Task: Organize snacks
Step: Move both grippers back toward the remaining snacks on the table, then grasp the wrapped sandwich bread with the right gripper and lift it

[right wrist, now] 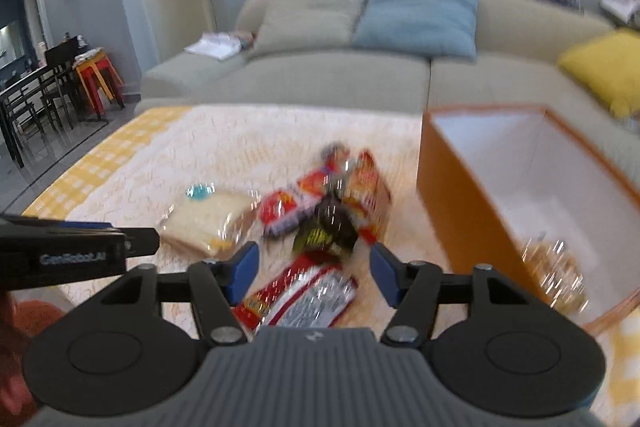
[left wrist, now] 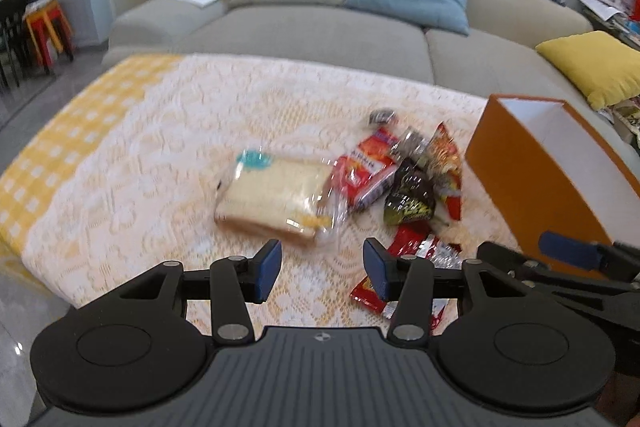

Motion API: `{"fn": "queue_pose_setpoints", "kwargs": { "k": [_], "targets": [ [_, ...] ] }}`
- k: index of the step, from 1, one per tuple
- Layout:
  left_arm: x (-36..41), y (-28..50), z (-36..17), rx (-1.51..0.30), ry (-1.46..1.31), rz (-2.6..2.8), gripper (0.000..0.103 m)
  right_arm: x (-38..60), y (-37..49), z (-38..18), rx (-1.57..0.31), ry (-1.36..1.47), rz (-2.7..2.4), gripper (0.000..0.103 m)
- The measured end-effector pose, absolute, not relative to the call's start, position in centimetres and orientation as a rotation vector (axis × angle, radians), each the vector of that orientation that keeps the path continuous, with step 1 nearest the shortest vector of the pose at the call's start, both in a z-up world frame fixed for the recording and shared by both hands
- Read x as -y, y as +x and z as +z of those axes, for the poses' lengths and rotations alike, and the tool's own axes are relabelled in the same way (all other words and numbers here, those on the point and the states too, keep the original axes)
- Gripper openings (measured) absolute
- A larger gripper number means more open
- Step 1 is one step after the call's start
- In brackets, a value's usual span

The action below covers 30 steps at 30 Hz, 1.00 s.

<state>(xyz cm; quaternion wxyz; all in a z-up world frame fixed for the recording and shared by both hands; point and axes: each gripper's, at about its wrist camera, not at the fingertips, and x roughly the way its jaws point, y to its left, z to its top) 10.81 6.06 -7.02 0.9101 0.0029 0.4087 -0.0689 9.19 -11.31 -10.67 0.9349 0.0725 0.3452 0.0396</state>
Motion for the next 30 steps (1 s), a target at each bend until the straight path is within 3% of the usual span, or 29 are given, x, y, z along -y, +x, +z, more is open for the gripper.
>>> {"fn": "queue_pose_setpoints", "kwargs": {
  "k": [13, 19, 23, 30],
  "targets": [
    [-9.3, 15.9, -9.9, -0.951, -0.03, -0.01, 0.06, 8.5, 15.2, -13.8, -0.81, 0.153, 0.188, 0.065],
    [-11.5, 18.8, -10.6, -0.951, -0.046, 0.066, 0.048, 5.5, 19.2, -15.2, -0.843, 0.179, 0.24, 0.057],
    [-12.7, 20.9, -11.8, -0.974, -0.069, 0.115, 0.031, 4.1, 21.3, -16.5, -0.882, 0.217, 0.252, 0.054],
    [-14.2, 22.7, -13.8, -1.016, -0.115, 0.16, 0.02, 3.1, 23.6, -18.9, -0.951, 0.264, 0.227, 0.047]
  ]
}}
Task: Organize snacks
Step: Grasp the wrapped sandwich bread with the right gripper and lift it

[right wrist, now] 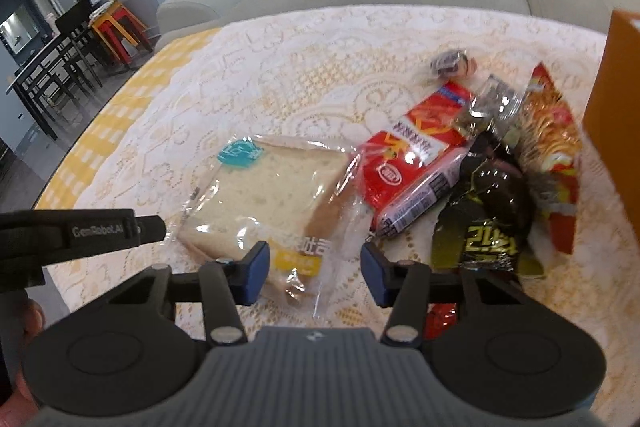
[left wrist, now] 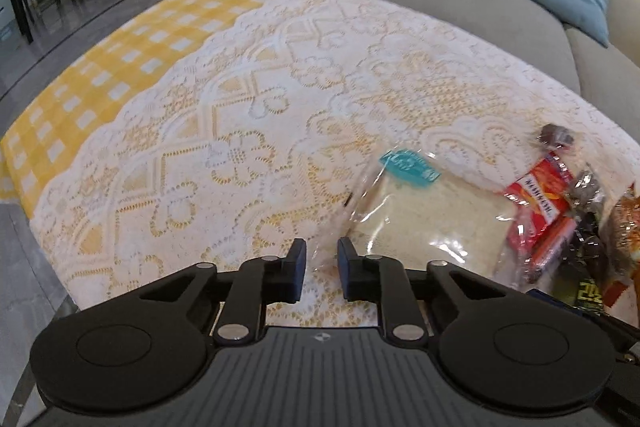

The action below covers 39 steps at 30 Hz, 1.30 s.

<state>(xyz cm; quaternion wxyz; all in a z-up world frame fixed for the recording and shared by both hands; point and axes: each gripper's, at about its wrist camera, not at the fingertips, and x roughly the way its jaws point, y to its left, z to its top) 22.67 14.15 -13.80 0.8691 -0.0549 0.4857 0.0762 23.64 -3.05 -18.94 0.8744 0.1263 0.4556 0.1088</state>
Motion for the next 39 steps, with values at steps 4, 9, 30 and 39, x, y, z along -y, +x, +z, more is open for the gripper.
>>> {"fn": "queue_pose_setpoints", "kwargs": {
  "k": [4, 9, 30, 39],
  "targets": [
    [-14.3, 23.1, -14.8, -1.047, -0.118, 0.166, 0.016, 3.2, 24.5, -19.9, -0.973, 0.31, 0.228, 0.045],
    [-13.8, 23.3, -15.5, -1.074, -0.08, 0.17, 0.01, 3.0, 25.4, -20.4, -0.983, 0.356, 0.248, 0.041],
    [-11.7, 20.9, -12.6, -1.034, -0.012, 0.089, 0.011, 2.3, 22.4, -14.3, -0.814, 0.172, 0.31, 0.0],
    [-10.2, 17.9, -9.3, -0.971, -0.101, -0.107, 0.025, 5.5, 18.7, -9.5, -0.725, 0.165, 0.325, 0.0]
  ]
}}
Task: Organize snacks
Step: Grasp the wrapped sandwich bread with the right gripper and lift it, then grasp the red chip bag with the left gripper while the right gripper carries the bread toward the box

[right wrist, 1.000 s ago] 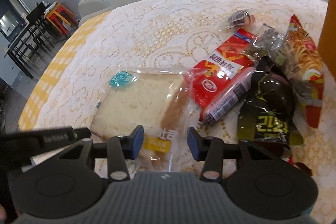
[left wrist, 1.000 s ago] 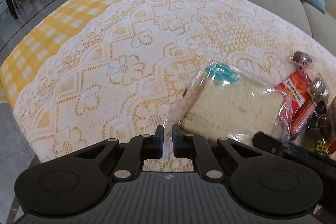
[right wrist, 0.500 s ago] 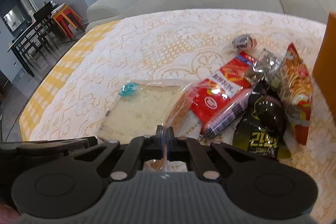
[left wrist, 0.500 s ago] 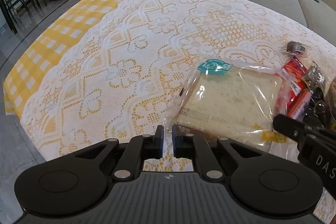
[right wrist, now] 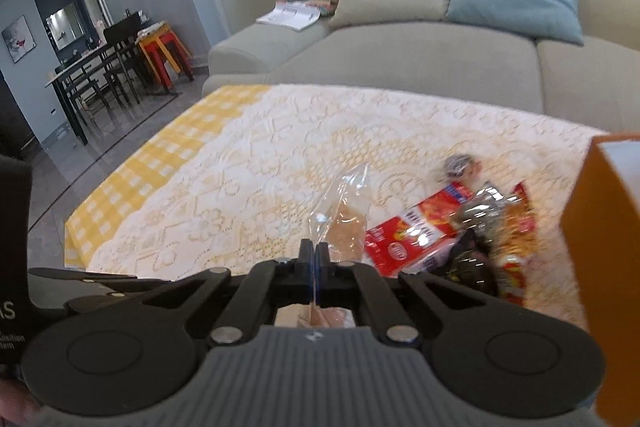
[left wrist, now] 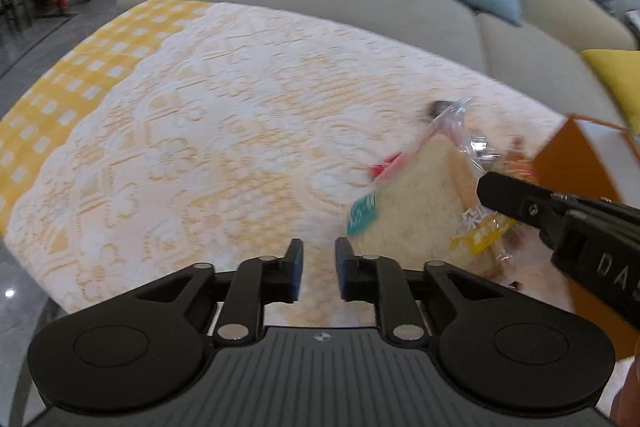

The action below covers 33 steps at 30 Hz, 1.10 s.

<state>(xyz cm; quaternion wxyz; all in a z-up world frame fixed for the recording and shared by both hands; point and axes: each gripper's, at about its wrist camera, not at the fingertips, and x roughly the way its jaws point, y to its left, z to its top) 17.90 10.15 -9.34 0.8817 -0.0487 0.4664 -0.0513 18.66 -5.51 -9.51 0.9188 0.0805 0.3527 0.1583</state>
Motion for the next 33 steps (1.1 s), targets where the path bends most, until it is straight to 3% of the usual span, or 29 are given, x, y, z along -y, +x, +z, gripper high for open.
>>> {"fn": "queue_pose_setpoints", "kwargs": {
  "k": [1, 5, 8, 22, 30, 33],
  "targets": [
    [-9.9, 17.6, -9.1, -0.968, -0.112, -0.134, 0.028, 6.2, 18.2, -9.0, -0.716, 0.168, 0.32, 0.0],
    [-8.4, 16.3, -8.6, -0.959, -0.113, -0.255, 0.058, 9.1, 15.9, -7.1, -0.672, 0.171, 0.279, 0.0],
    [-6.5, 15.7, -8.9, -0.957, -0.086, -0.339, 0.067, 11.2, 14.3, -6.1, -0.653, 0.168, 0.244, 0.0],
    [-0.4, 18.2, -15.7, -1.061, 0.074, -0.443, 0.068, 17.4, 10.5, -7.7, -0.689, 0.2, 0.105, 0.0],
    [-1.0, 19.5, -17.6, -1.121, -0.041, -0.474, 0.082, 17.5, 10.9, -8.4, -0.705, 0.209, 0.119, 0.0],
    [-1.2, 20.0, -18.0, -1.157, -0.103, -0.511, 0.082, 17.4, 11.0, -8.8, -0.71, 0.213, 0.13, 0.0]
  ]
}}
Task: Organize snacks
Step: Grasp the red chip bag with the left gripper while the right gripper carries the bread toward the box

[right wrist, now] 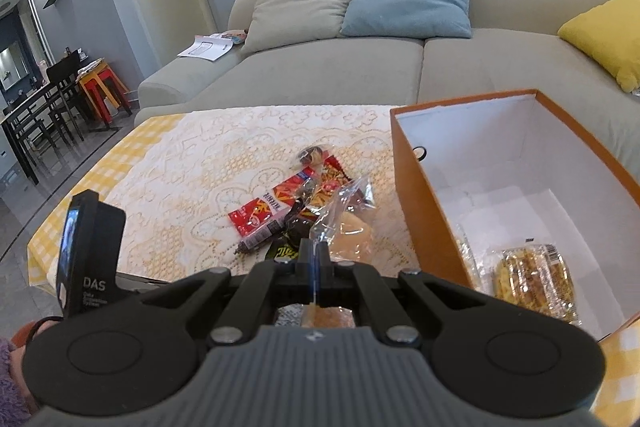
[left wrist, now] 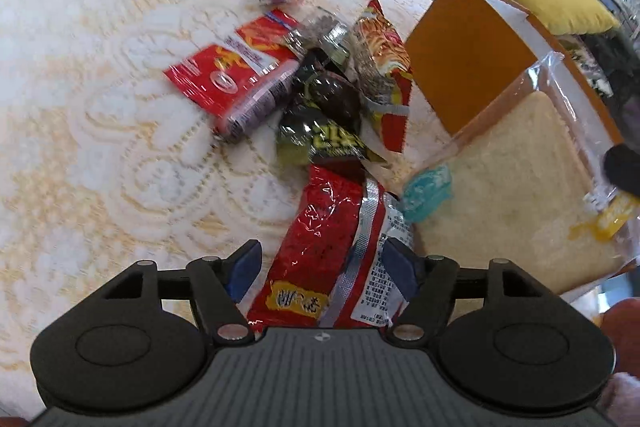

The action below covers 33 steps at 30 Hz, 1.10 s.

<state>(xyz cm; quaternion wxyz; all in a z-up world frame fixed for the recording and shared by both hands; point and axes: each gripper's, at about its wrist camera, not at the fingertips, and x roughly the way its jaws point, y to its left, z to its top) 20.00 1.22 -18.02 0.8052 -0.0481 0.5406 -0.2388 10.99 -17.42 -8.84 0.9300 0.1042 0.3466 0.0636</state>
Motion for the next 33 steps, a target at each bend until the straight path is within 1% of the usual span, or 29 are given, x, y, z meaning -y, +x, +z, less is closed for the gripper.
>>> {"fn": "queue_pose_setpoints", "kwargs": {
  "k": [2, 3, 9, 10, 11, 12, 14, 18, 26, 29, 33],
  "targets": [
    [-1.0, 20.1, -18.1, -1.161, -0.106, -0.526, 0.082, 17.4, 11.0, -9.2, -0.713, 0.215, 0.133, 0.0],
    [-0.9, 20.0, -17.9, -1.162, -0.094, -0.531, 0.078, 17.4, 11.0, -9.2, -0.715, 0.218, 0.134, 0.0],
    [-0.1, 19.2, -17.0, -1.163, -0.06, -0.524, 0.068, 17.9, 10.9, -9.3, -0.72, 0.227, 0.119, 0.0],
    [0.0, 18.9, -16.7, -1.16, -0.057, -0.52, 0.061, 18.0, 10.9, -9.3, -0.721, 0.23, 0.115, 0.0],
    [-0.1, 18.6, -16.2, -1.151, -0.05, -0.511, 0.052, 18.1, 10.9, -9.3, -0.723, 0.232, 0.112, 0.0],
    [-0.2, 18.3, -15.6, -1.14, -0.051, -0.508, 0.045, 18.3, 10.9, -9.3, -0.726, 0.235, 0.108, 0.0],
    [-0.5, 17.4, -14.4, -1.121, -0.083, -0.516, 0.038, 18.5, 10.8, -9.5, -0.733, 0.241, 0.101, 0.0],
    [-0.6, 16.3, -13.4, -1.13, -0.176, -0.544, 0.038, 18.8, 10.7, -9.8, -0.749, 0.255, 0.097, 0.0],
    [2.1, 16.2, -12.0, -1.136, -0.221, -0.507, 0.038, 19.7, 10.1, -10.0, -0.762, 0.269, 0.083, 0.0],
    [3.5, 16.9, -12.5, -1.167, -0.151, -0.437, 0.038, 20.3, 10.0, -10.1, -0.769, 0.284, 0.074, 0.0],
    [5.5, 16.5, -12.8, -1.142, -0.003, -0.38, 0.038, 20.8, 9.9, -10.2, -0.77, 0.3, 0.08, 0.0]
  ]
}}
